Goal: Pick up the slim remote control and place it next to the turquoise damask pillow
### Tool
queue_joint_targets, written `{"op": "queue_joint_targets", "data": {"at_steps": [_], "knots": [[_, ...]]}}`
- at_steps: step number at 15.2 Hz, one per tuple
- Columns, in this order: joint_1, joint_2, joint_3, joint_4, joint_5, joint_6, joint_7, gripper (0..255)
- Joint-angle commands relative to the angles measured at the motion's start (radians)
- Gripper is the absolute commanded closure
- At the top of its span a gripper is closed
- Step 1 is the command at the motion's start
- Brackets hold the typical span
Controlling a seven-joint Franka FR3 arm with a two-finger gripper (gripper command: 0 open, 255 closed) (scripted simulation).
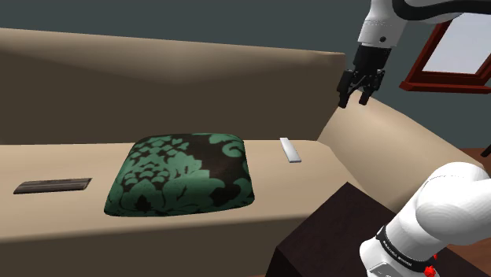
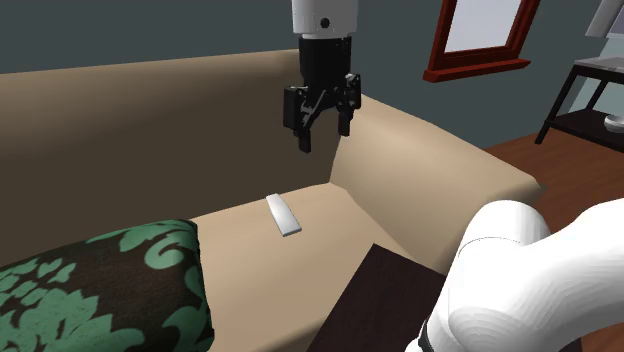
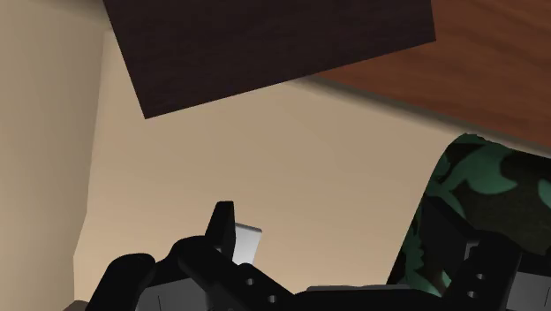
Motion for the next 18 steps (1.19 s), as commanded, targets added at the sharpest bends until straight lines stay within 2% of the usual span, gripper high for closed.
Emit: {"op": "queue_joint_targets", "data": {"at_steps": [1,10,18], "knots": [[0.0,0.0,0.0,0.0,0.0,0.0,0.0,0],[-0.03,0.199,-0.033,-0.102,-0.024,0.314,0.015,0],[-0.053,0.453,-0.068,-0.098,-0.029,0.575,0.023,0]]}}
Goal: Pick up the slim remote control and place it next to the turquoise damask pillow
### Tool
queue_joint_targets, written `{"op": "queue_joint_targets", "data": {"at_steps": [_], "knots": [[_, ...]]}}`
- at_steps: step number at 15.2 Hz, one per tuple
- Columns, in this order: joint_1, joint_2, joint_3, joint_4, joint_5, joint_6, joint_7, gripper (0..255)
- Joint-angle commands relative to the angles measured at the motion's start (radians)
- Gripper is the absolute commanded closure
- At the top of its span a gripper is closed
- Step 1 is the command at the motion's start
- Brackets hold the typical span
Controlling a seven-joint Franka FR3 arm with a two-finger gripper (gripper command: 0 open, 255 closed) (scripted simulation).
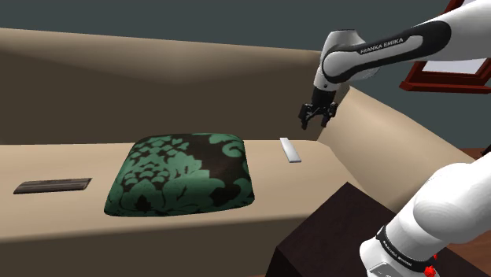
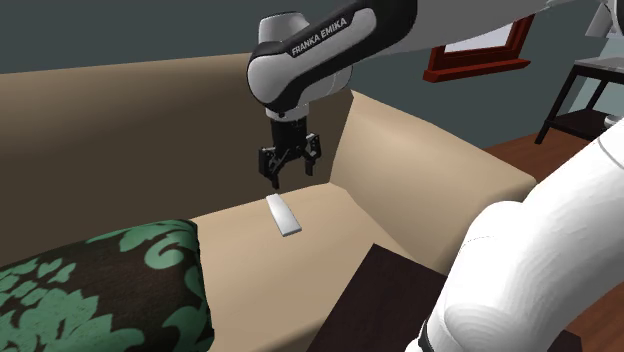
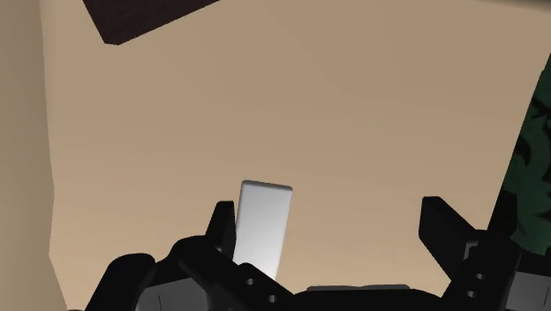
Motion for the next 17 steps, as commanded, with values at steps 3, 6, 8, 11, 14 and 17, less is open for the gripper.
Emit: {"op": "queue_joint_targets", "data": {"at_steps": [3,6,8,11,14,17], "knots": [[-0.011,0.139,-0.02,0.023,0.005,0.124,-0.002,0],[-0.019,0.251,-0.032,0.06,0.016,0.202,-0.004,0],[-0.024,0.327,-0.039,0.091,0.027,0.249,-0.008,0],[-0.034,0.441,-0.047,0.147,0.047,0.31,-0.015,0],[-0.047,0.556,-0.051,0.214,0.071,0.36,-0.023,0],[-0.065,0.671,-0.05,0.292,0.095,0.4,-0.031,0]]}}
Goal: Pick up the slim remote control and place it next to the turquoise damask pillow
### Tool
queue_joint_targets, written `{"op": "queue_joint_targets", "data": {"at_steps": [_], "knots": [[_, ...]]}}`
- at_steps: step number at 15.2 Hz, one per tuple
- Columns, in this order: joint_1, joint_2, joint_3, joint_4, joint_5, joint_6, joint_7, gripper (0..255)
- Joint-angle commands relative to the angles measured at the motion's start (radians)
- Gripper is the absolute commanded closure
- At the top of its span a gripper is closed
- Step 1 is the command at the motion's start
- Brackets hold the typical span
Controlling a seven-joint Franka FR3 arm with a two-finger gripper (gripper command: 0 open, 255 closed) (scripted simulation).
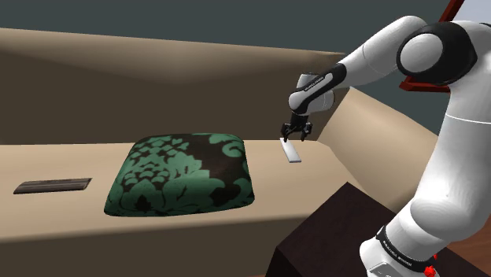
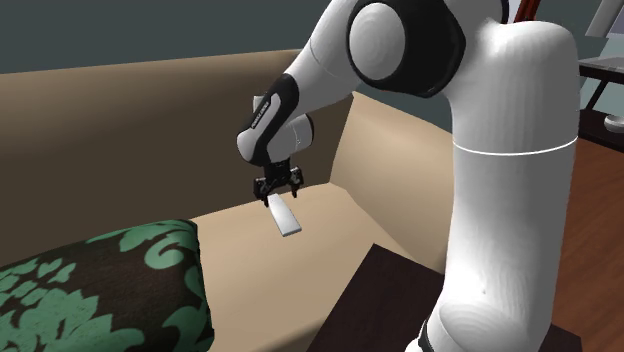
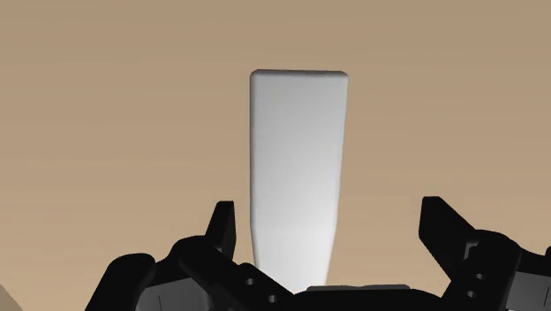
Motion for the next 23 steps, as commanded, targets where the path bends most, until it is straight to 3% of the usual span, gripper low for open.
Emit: {"op": "queue_joint_targets", "data": {"at_steps": [1,4,12,20,21,23], "knots": [[-0.017,0.081,-0.001,0.064,0.017,0.019,-0.01,0],[-0.038,0.195,0.002,0.156,0.038,0.044,-0.014,0],[-0.051,0.279,0.017,0.168,0.056,0.116,-0.026,0],[-0.051,0.279,0.017,0.168,0.056,0.116,-0.025,0],[-0.051,0.279,0.017,0.168,0.056,0.116,-0.025,255],[-0.051,0.279,0.017,0.168,0.056,0.116,-0.025,255]]}}
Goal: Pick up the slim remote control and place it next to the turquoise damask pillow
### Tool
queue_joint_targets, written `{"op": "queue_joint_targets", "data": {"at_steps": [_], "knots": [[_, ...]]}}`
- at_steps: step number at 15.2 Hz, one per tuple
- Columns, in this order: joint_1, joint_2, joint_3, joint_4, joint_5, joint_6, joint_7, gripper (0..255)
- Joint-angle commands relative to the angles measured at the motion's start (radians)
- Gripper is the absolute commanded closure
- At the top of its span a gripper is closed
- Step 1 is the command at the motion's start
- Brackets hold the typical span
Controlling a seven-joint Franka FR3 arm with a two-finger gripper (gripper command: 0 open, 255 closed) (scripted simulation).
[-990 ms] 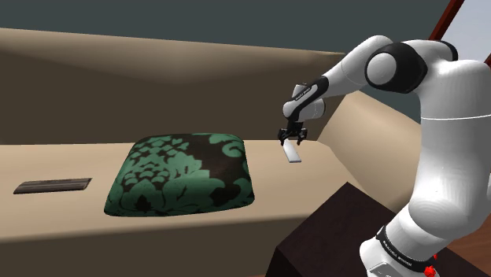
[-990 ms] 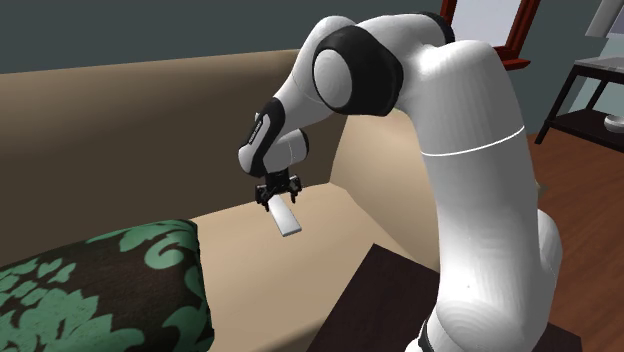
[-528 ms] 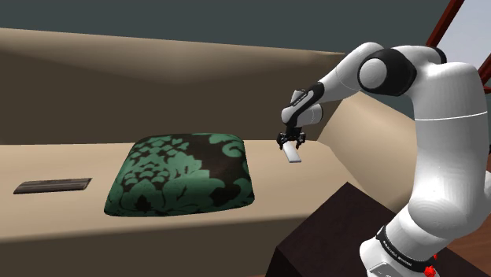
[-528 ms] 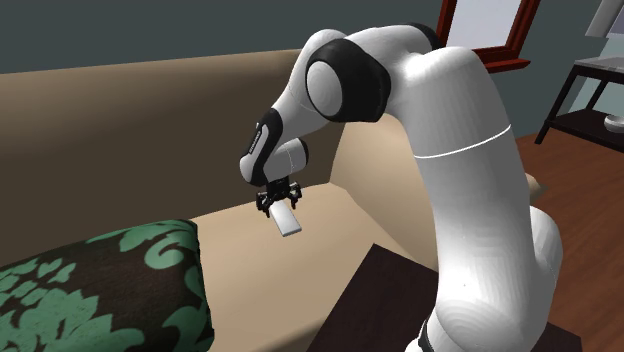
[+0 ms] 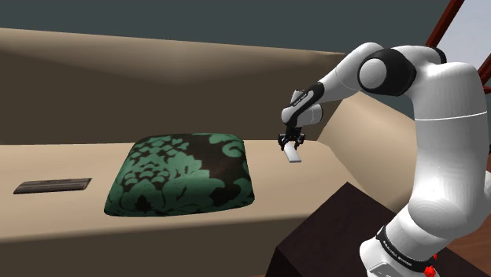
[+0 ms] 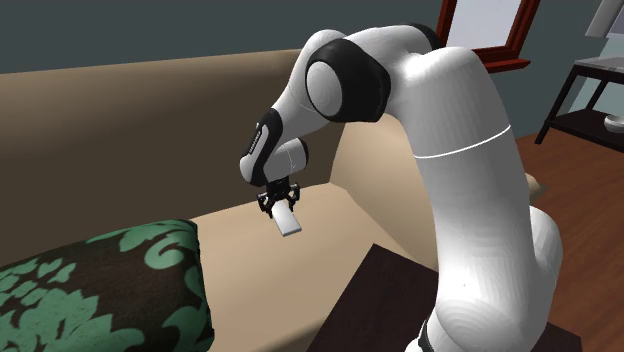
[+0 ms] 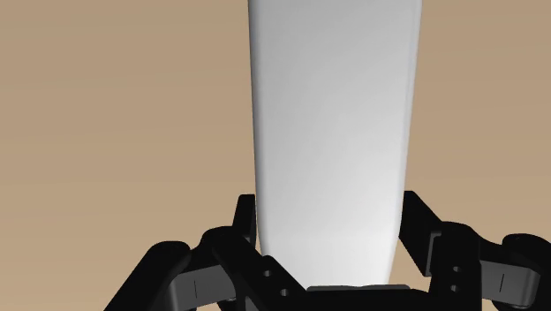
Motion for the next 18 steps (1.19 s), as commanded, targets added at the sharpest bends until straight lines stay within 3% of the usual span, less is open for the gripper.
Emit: {"op": "queue_joint_targets", "data": {"at_steps": [1,7,18], "knots": [[0.0,0.0,0.0,0.0,0.0,0.0,0.0,255],[0.0,0.0,0.0,0.0,0.0,0.0,0.0,255],[0.015,-0.119,-0.021,-0.013,-0.025,-0.105,0.015,255]]}}
